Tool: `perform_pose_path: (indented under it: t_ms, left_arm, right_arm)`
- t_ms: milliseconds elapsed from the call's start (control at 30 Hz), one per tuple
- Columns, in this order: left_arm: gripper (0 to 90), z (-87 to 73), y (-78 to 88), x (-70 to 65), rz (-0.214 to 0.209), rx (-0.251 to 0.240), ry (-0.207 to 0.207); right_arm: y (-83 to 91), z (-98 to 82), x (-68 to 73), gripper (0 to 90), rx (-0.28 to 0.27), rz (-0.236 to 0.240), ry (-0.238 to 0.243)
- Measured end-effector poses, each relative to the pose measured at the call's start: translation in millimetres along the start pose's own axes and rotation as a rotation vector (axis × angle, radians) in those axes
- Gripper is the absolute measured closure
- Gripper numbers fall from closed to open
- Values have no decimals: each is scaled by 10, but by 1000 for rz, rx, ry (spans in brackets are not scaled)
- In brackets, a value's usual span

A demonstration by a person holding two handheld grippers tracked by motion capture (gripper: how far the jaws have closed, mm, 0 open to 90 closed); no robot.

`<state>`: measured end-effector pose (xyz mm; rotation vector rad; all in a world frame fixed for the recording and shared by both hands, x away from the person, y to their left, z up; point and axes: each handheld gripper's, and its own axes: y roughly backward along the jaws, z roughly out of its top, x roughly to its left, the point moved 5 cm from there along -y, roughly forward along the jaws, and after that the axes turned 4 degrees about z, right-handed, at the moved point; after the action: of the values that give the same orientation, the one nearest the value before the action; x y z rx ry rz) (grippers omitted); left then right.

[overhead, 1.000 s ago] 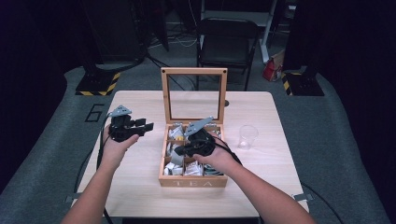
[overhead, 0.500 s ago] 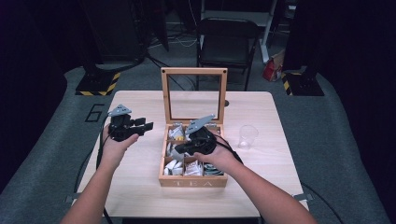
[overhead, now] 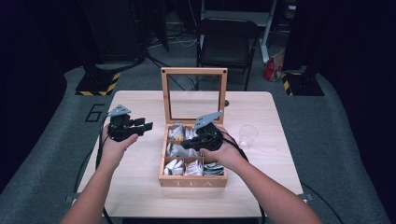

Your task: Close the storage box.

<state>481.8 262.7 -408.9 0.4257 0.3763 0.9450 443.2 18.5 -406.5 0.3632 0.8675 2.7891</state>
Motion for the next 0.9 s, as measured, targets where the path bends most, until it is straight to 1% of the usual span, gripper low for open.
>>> perform_pose_path:
  t_ms: [33,67,133,167,333,500,533,600,633,667,700,767,800,900]
  left_arm:
    - [530,1,1,1,0,-1,0]
    - [530,1,1,3,1,-1,0]
    - [530,-1,-2,4,3,-2,1]
    - [530,-2,-2,5,4,-1,1]
    - [530,-2,-3,7,5,-1,1]
    - [530,-2,-4,5,5,4,1]
    - [530,-1,-4,6,4,5,2]
    - [530,1,-4,6,5,5,3]
    - [530,2,-5,6,5,6,2]
    - [531,4,-7,8,5,5,-3]
    - [531,4,-8,6,4,5,-2]
    - [530,5,-14,-2,6,3,1]
    - [530,7,-15,-2,6,3,1]
    - [530,11,-17,-3,5,3,0]
  right_arm:
    - [19,-2,-17,896,-4,-5,5]
    - [41,-7,-26,896,-4,-10,-1]
    - [80,-18,-54,896,-6,-19,1]
    - [99,-24,-59,896,-8,-24,-12]
    - [203,-59,-119,896,-7,-46,-22]
    - [299,-84,-183,896,-12,-68,-13]
    - [322,-92,-188,896,-14,-74,-25]
    - [368,-104,-220,896,-16,-86,-21]
    - [392,-112,-227,896,-16,-92,-32]
    - [415,-117,-245,896,-18,-97,-28]
    - [437,-124,-254,896,-18,-103,-36]
    - [479,-130,-283,896,-23,-115,-33]
    - [502,-136,-290,896,-23,-120,-44]
    - [556,-147,-333,896,-33,-139,-49]
